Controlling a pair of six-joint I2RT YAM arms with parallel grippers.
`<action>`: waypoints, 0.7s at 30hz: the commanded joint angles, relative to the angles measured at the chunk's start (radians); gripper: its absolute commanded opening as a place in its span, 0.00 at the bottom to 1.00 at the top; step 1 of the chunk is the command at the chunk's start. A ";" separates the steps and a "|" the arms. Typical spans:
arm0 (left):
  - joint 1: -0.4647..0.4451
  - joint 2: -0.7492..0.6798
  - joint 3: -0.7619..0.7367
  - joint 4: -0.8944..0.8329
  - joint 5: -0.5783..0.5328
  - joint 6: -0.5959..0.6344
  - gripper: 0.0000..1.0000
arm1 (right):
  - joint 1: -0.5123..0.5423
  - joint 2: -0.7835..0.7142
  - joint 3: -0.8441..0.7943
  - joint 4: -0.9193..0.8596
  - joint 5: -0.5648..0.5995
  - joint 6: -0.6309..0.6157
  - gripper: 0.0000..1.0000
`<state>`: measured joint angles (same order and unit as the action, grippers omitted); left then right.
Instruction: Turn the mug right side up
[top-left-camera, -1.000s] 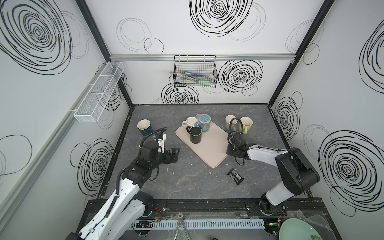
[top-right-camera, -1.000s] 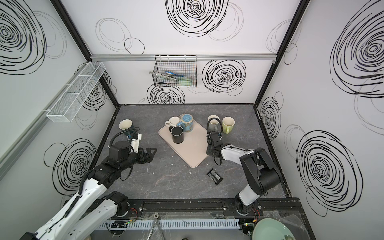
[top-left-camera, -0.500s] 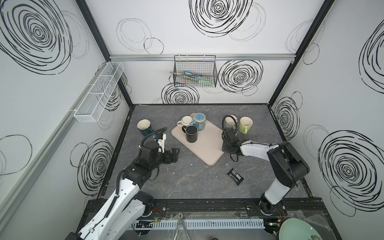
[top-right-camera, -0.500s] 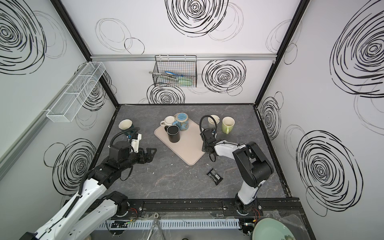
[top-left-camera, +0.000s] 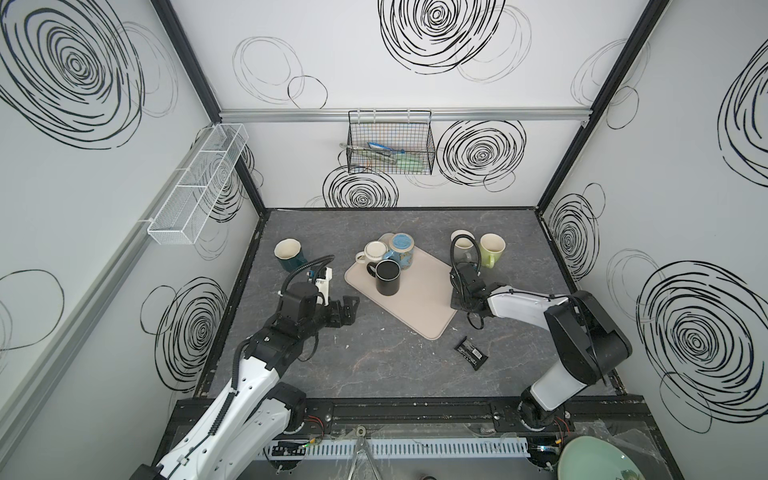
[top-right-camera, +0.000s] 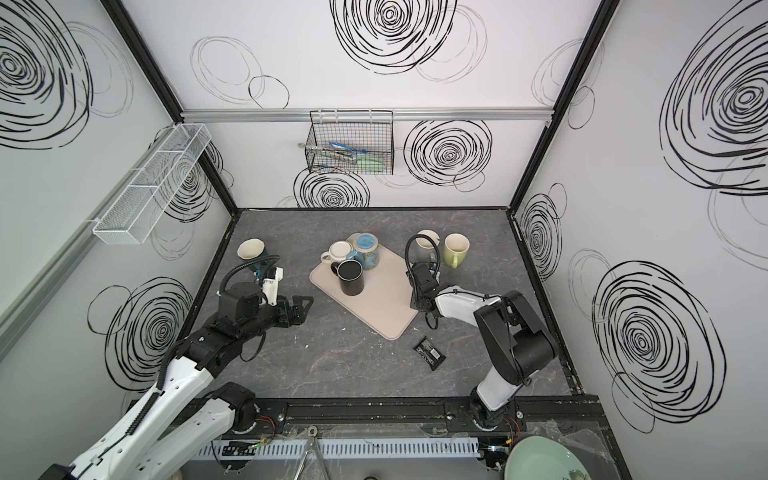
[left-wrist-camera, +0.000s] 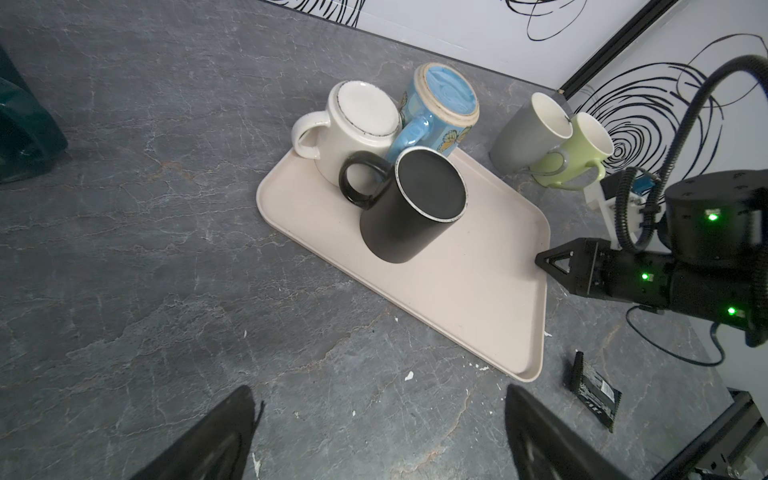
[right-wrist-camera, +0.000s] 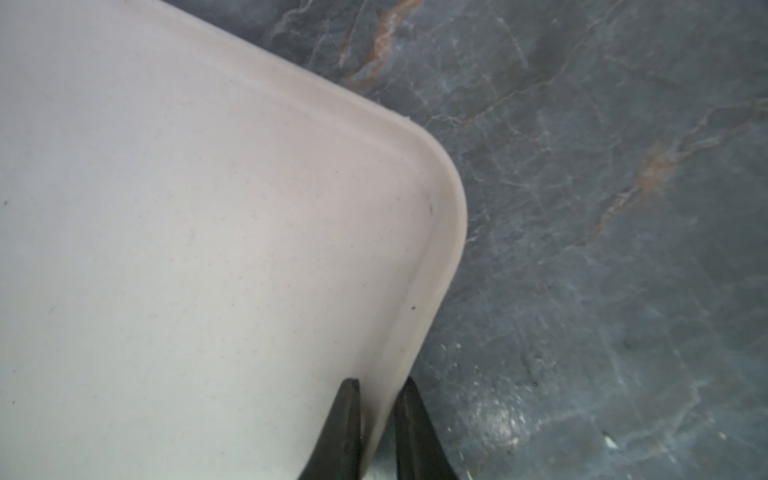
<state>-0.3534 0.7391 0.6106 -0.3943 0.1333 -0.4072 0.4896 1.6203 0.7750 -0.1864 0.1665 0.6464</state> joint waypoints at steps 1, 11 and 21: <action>-0.008 -0.001 0.001 0.021 -0.009 -0.001 0.96 | 0.003 -0.036 -0.040 -0.144 0.036 -0.093 0.11; -0.008 0.000 -0.003 0.025 -0.006 -0.001 0.96 | -0.022 0.032 0.046 -0.150 0.040 -0.138 0.09; -0.011 0.000 -0.005 0.021 -0.016 -0.002 0.96 | 0.031 0.165 0.210 -0.143 0.081 -0.225 0.08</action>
<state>-0.3584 0.7406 0.6106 -0.3943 0.1295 -0.4088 0.4732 1.7550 0.9504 -0.2901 0.2428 0.5220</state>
